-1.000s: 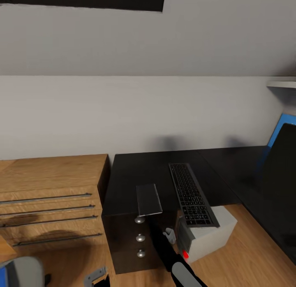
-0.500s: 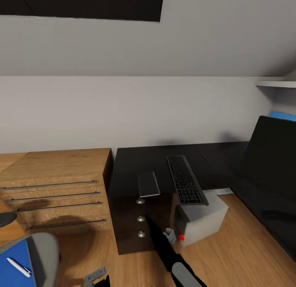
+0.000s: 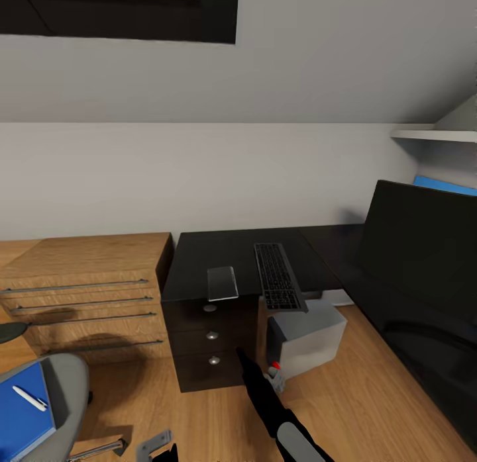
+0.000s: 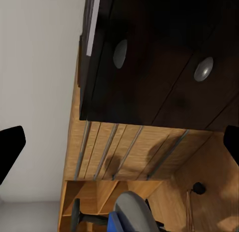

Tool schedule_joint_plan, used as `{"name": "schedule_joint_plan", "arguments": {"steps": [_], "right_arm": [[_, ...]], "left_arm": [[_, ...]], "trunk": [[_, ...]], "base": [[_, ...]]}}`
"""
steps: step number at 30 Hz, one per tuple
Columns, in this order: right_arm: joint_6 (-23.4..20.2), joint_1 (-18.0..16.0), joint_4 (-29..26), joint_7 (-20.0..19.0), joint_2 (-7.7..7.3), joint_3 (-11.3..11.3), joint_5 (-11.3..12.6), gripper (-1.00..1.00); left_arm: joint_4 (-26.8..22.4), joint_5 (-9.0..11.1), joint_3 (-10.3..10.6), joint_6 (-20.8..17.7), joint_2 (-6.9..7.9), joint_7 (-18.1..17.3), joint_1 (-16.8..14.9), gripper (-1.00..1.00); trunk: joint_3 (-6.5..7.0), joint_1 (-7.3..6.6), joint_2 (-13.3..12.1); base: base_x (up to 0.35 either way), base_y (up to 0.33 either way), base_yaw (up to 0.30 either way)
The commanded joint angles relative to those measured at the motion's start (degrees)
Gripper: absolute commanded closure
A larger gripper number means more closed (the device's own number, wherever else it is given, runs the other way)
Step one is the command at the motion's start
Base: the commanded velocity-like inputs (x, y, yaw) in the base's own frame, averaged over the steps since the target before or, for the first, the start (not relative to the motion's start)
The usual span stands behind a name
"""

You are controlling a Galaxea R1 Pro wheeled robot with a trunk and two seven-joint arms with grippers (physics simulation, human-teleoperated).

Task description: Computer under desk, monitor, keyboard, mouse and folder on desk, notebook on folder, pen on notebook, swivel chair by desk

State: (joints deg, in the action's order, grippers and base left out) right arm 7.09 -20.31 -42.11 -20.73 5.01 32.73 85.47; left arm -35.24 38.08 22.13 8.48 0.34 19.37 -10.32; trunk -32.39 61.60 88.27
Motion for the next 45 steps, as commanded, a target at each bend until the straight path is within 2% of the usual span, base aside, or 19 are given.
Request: {"name": "schedule_joint_plan", "arguments": {"steps": [1, 5, 9, 13, 15, 16, 18, 19, 21, 23, 27, 28, 32, 34, 35, 36, 38, 42, 45], "right_arm": [[0.51, -0.07, 0.09, 0.30, -0.05, 0.32, 0.56, -1.00], [0.84, -0.06, 0.43, 4.67, -0.99, 0.32, 0.25, -1.00], [0.95, -0.07, 0.71, 9.76, -3.08, 0.45, -0.48, -1.00], [0.96, -0.08, 0.91, 13.89, -5.50, 0.57, -3.39, -1.00], [0.92, -0.08, 1.57, 15.63, -7.12, 0.73, -6.57, -1.00], [0.88, -0.08, 2.53, 16.28, -8.04, 0.91, -9.18, -1.00], [0.90, -0.08, 3.92, 16.65, -8.71, 1.06, -11.99, -1.00], [0.95, -0.08, 5.84, 16.88, -9.11, 1.17, -14.82, -1.00], [1.21, -0.08, 9.48, 17.09, -9.39, 1.24, -18.08, -1.00], [1.88, -0.06, 13.06, 17.12, -9.49, 1.26, -19.82, -1.00], [3.58, -0.07, 16.65, 17.11, -9.56, 1.27, -21.03, -1.00], [4.67, -0.07, 17.99, 17.08, -9.60, 1.34, -21.44, -1.00], [7.20, -0.03, 20.44, 17.04, -9.62, 1.99, -23.02, -1.00], [9.81, 0.02, 22.49, 17.04, -9.51, 3.03, -25.43, -1.00], [14.24, 0.07, 25.55, 17.01, -8.89, 3.92, -29.18, -1.00], [15.35, 0.07, 26.33, 17.00, -8.60, 4.02, -29.98, -1.00], [17.39, 0.08, 27.88, 16.98, -8.02, 4.18, -31.18, -1.00], [17.16, 0.02, 29.14, 17.39, -6.72, 4.38, -32.45, -1.00], [17.06, 0.02, 30.11, 17.39, -6.74, 4.38, -32.42, -1.00]], "left_arm": [[-0.01, 0.54, 0.45, 0.37, 0.06, 0.39, -0.06, -1.00], [-0.01, 0.52, 0.51, 0.33, 0.09, 0.30, -0.06, -1.00], [-0.01, 0.51, 0.58, 0.32, 0.05, 0.24, -0.06, -1.00], [-0.01, 0.51, 0.75, 0.21, 0.04, 0.16, -0.06, -1.00], [-0.03, 0.51, 0.74, 0.12, 0.07, 0.11, -0.06, -1.00], [-0.05, 0.51, 0.73, 0.03, 0.08, 0.11, -0.06, -1.00], [-0.07, 0.51, 0.74, -0.06, 0.09, 0.12, -0.06, -1.00], [-0.10, 0.52, 0.77, -0.13, 0.09, 0.13, -0.06, -1.00], [-0.17, 0.56, 0.89, -0.25, 0.03, 0.14, -0.06, -1.00], [-0.09, 0.63, 1.25, -0.53, -0.05, 0.16, -0.06, -1.00], [0.61, 0.81, 2.91, -0.78, -0.10, 0.20, -0.06, -1.00], [1.55, 0.86, 3.93, -0.81, -0.12, 0.21, -0.06, -1.00], [3.76, 0.91, 5.09, -0.75, -0.13, 0.23, -0.06, -1.00], [5.16, 0.96, 5.49, -0.67, -0.11, 0.22, -0.06, -1.00], [7.07, 1.10, 5.73, -0.68, -0.09, 0.26, -0.06, -1.00], [7.66, 1.10, 5.77, -0.69, -0.09, 0.29, -0.06, -1.00], [8.99, 1.13, 5.82, -0.68, -0.10, 0.33, -0.06, -1.00], [8.85, 1.32, 5.47, -0.24, -1.07, 0.77, 0.08, -1.00], [8.51, 1.33, 5.47, -0.24, -1.02, 0.73, 0.09, -1.00]], "trunk": [[-0.05, -0.01, 0.03], [-0.05, -0.01, 0.03], [0.31, -0.45, -0.77], [1.02, -1.33, -2.38], [1.38, -1.77, -3.18], [1.56, -1.99, -3.58], [1.92, -2.43, -4.38], [2.10, -2.65, -4.79], [2.46, -3.09, -5.59], [2.82, -3.53, -6.39], [3.54, -4.40, -7.99], [3.72, -4.62, -8.40], [4.43, -5.50, -10.00], [4.79, -5.94, -10.80], [4.97, -6.16, -11.20], [5.15, -6.38, -11.60], [5.51, -6.82, -12.41], [6.04, -7.47, -13.59], [6.58, -8.13, -14.80]], "base": [[-0.047, -0.156, 0.000], [-0.022, -0.074, 0.000], [-0.008, -0.028, 0.000], [-0.002, -0.008, 0.000], [-0.001, -0.003, 0.000], [-0.001, -0.002, 0.000], [0.000, -0.001, 0.000], [0.000, 0.000, 0.000], [0.000, 0.000, 0.000], [0.000, 0.000, 0.000], [0.000, 0.000, 0.000], [0.000, 0.000, 0.000], [0.000, 0.000, 0.000], [0.000, 0.000, 0.000], [0.000, 0.000, 0.000], [0.000, 0.000, 0.000], [0.000, 0.000, 0.000], [0.000, 0.000, 0.000], [0.000, 0.000, 0.000]]}}
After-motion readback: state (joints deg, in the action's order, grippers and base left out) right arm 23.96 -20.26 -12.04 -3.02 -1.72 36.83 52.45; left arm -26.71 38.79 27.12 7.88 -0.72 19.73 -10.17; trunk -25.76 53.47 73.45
